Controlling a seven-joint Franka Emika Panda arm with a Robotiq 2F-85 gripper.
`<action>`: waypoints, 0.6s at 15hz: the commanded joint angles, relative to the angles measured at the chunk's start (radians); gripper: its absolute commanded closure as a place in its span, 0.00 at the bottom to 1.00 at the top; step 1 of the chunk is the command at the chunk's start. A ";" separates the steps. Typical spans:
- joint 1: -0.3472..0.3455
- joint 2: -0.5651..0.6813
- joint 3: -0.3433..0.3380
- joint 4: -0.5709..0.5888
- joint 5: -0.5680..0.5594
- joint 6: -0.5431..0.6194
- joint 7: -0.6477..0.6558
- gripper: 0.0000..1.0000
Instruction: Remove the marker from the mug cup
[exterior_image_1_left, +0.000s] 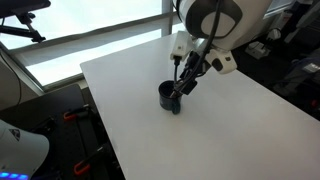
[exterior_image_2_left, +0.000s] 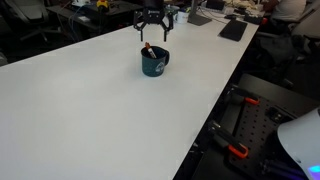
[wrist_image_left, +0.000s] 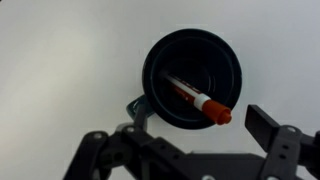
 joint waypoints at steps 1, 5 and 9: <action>0.005 0.008 0.003 0.024 0.001 -0.026 -0.025 0.00; 0.003 0.027 0.008 0.040 0.004 -0.037 -0.045 0.00; -0.004 0.056 0.019 0.067 0.011 -0.045 -0.103 0.00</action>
